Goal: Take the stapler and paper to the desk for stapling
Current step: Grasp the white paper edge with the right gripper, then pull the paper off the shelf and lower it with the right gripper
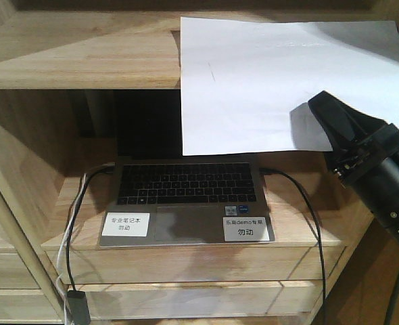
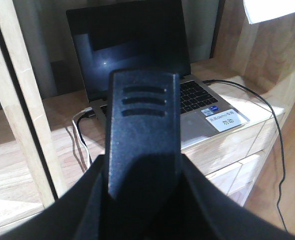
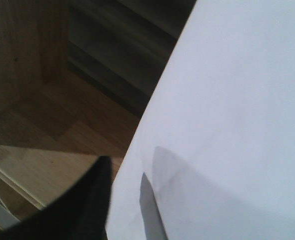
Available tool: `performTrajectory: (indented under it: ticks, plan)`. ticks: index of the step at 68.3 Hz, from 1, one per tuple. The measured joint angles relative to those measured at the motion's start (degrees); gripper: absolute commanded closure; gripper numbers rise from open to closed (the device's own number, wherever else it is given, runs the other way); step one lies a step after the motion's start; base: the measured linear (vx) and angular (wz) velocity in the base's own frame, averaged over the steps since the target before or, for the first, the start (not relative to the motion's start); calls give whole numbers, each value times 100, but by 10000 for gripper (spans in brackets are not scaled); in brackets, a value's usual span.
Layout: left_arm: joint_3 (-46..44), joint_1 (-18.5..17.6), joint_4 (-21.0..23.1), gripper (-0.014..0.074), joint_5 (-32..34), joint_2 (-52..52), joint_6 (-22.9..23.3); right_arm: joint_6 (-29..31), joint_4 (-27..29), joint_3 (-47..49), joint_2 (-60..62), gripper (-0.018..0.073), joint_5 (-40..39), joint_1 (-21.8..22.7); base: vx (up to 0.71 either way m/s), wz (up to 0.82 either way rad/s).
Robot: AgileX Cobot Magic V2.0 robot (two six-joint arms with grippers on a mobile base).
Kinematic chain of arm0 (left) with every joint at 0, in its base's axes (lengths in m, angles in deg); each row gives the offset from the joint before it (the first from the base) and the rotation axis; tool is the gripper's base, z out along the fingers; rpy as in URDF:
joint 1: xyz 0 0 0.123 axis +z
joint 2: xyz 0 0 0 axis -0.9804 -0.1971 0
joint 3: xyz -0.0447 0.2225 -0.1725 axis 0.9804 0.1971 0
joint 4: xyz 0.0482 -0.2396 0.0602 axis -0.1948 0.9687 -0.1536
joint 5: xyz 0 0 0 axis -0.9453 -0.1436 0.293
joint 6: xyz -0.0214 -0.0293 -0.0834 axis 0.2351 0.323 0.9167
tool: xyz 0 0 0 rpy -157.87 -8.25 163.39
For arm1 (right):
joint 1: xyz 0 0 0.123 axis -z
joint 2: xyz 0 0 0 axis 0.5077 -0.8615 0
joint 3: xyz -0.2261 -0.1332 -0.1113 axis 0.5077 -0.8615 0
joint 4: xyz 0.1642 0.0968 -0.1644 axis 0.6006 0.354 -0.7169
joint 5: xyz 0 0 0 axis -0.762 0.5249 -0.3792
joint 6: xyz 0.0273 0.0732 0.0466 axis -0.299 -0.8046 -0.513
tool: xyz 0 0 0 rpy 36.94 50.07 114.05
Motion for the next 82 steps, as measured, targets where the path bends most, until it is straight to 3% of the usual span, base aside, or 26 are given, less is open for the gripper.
performTrajectory:
  ticks: [5, 31, 82]
  plan:
    - [0, 0, 0, 603, 0, 0, 0, -141, -58, 0, 0, 575, 0, 0, 0, 0]
    - [0, 0, 0, 603, 0, 0, 0, -379, -262, -323, 226, 563, -8, 0, 0, 0]
    - [0, 0, 0, 603, -13, 0, 0, -161, -116, -2184, 2896, 561, -8, 0, 0, 0]
